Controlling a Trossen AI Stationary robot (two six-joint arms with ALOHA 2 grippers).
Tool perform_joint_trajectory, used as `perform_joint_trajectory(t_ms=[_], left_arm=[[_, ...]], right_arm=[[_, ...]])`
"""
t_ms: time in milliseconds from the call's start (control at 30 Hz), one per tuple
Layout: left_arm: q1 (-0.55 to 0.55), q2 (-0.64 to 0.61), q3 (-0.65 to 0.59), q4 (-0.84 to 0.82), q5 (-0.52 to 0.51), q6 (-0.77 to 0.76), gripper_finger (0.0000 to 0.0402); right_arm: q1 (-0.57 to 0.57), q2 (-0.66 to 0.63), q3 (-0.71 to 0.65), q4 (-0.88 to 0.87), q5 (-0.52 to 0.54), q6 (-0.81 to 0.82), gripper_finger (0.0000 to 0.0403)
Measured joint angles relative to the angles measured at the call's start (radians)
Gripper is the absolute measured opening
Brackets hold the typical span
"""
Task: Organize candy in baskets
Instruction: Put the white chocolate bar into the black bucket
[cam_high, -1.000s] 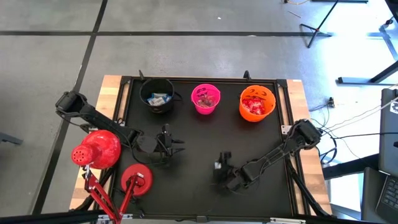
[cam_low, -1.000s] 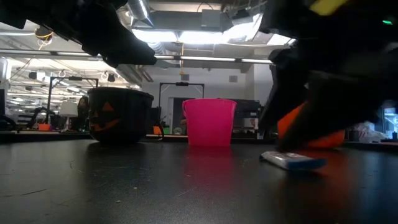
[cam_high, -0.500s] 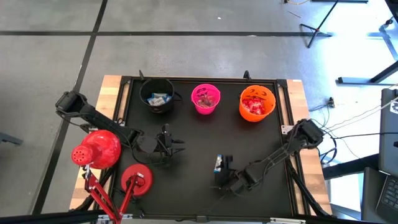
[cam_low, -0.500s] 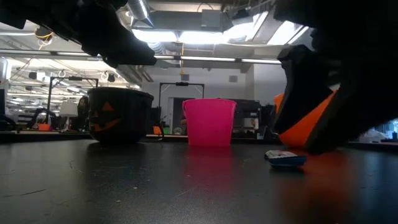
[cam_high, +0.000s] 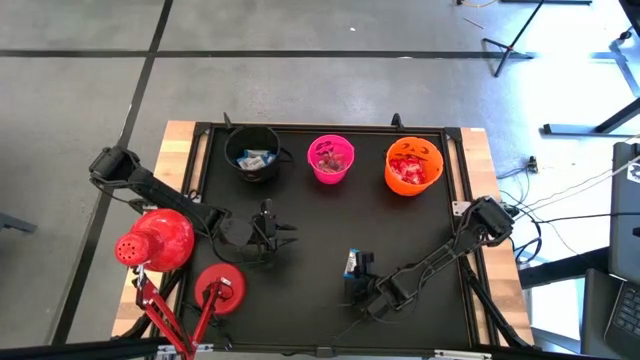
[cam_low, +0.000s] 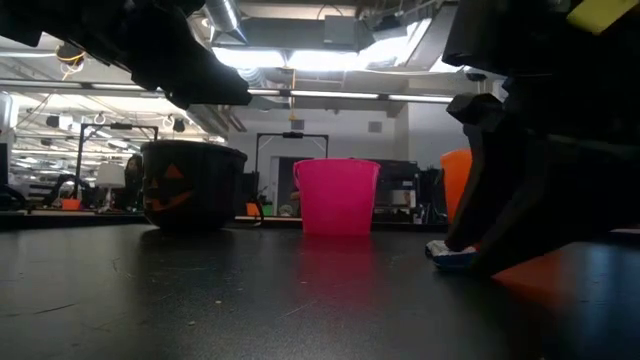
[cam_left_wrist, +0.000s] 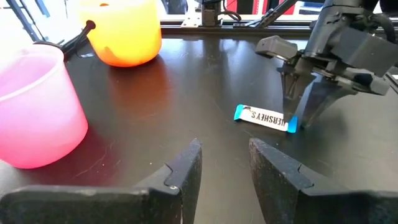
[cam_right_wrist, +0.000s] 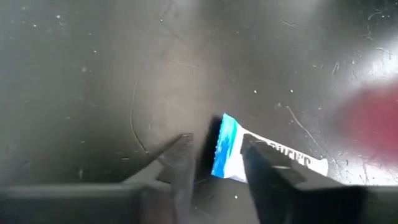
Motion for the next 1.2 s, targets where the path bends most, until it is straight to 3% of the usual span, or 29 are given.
perform_joint_trajectory(t_ms=[333,767,1200], left_arm=[[0.0,0.0,0.0,0.0,0.0,0.0,0.0124],[0.0,0.0,0.0,0.0,0.0,0.0,0.0124],[0.0,0.02,0.0,0.0,0.001,-0.021,0.0124]], right_arm=[[-0.003,0.001,0.0,-0.054,0.021,-0.006,0.0006],[-0.003,0.003,0.256,-0.407,0.055,-0.002,0.0001],[-0.002,-0.005,0.504,-0.674,0.197,-0.003,0.0]])
